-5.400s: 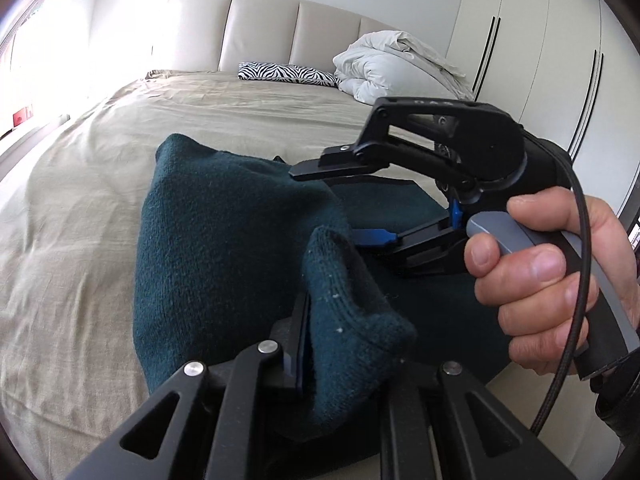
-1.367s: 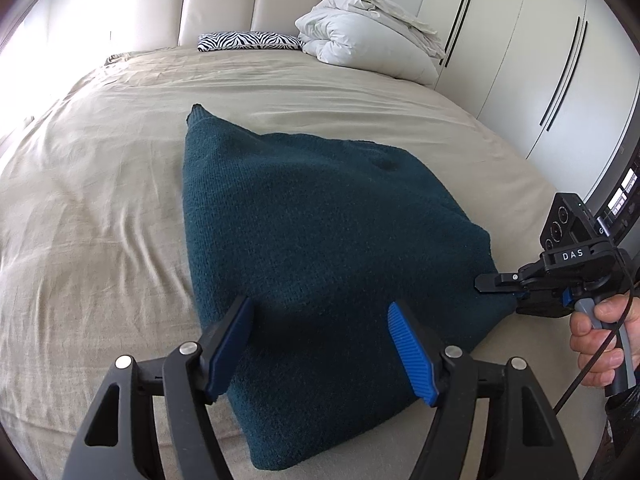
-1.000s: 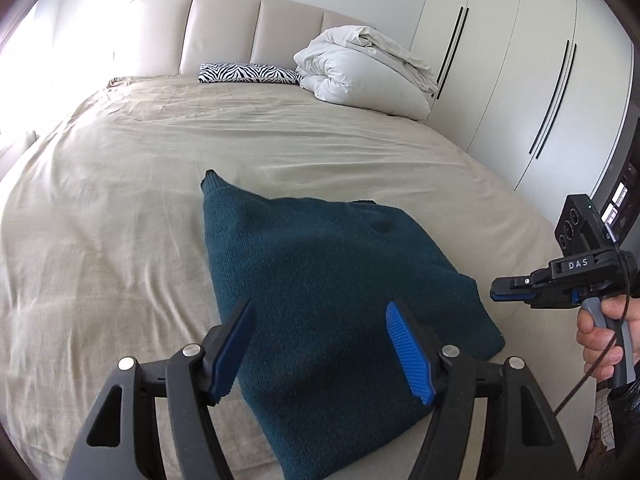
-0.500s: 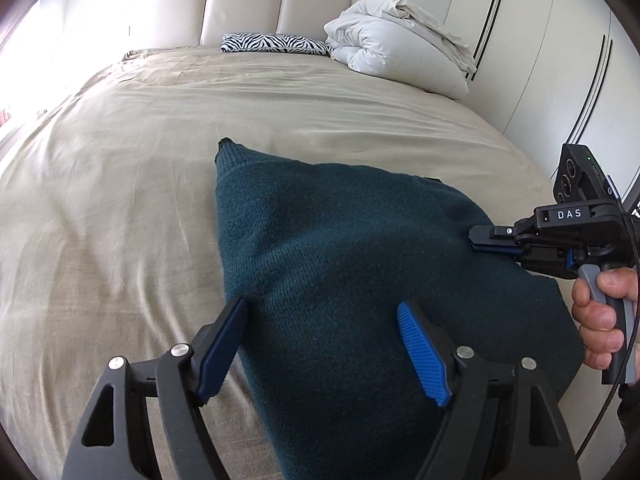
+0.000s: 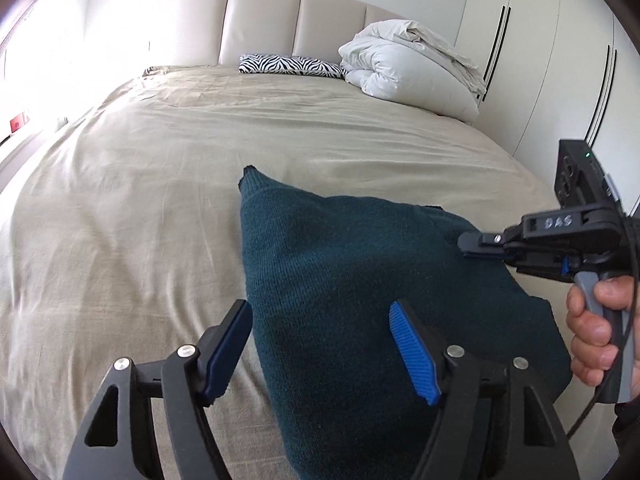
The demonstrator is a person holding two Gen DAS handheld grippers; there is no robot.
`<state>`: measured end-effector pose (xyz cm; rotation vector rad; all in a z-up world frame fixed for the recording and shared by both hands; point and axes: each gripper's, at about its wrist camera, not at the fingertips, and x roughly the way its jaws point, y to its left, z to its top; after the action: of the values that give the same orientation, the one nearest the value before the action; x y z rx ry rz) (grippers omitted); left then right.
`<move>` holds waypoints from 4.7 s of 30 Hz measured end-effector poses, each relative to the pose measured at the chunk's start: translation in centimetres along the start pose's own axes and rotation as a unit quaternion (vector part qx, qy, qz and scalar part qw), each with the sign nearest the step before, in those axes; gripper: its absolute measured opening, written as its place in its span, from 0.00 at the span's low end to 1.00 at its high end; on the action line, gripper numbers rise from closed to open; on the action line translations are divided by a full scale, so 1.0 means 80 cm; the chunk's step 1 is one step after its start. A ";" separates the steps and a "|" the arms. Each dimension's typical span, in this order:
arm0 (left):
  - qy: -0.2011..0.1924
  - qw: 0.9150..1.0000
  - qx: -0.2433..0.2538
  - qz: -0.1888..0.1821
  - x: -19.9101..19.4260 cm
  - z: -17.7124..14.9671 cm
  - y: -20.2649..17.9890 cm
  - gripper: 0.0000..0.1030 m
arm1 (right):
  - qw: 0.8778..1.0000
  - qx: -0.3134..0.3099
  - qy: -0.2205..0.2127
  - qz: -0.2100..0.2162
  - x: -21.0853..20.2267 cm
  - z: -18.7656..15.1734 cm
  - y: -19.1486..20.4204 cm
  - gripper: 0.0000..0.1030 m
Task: Fold small clothes
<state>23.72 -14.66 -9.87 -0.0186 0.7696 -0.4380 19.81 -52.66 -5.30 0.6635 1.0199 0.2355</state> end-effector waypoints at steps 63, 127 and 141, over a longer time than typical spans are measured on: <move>0.151 0.974 -0.122 -0.118 0.062 0.000 0.042 0.52 | 0.996 0.055 0.068 0.013 -0.018 -0.053 -0.062 0.27; 0.023 0.995 -0.077 0.059 -0.298 -0.197 0.199 0.56 | 0.995 0.023 0.024 0.089 -0.069 -0.345 0.164 0.40; 0.036 0.996 -0.065 0.040 -0.296 -0.233 0.171 0.58 | 0.978 0.060 0.074 0.187 -0.002 -0.394 0.131 0.30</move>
<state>1.26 9.62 -9.84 -0.0940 0.8663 -0.3137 -5.72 -31.91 -9.74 0.9584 1.0512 0.5624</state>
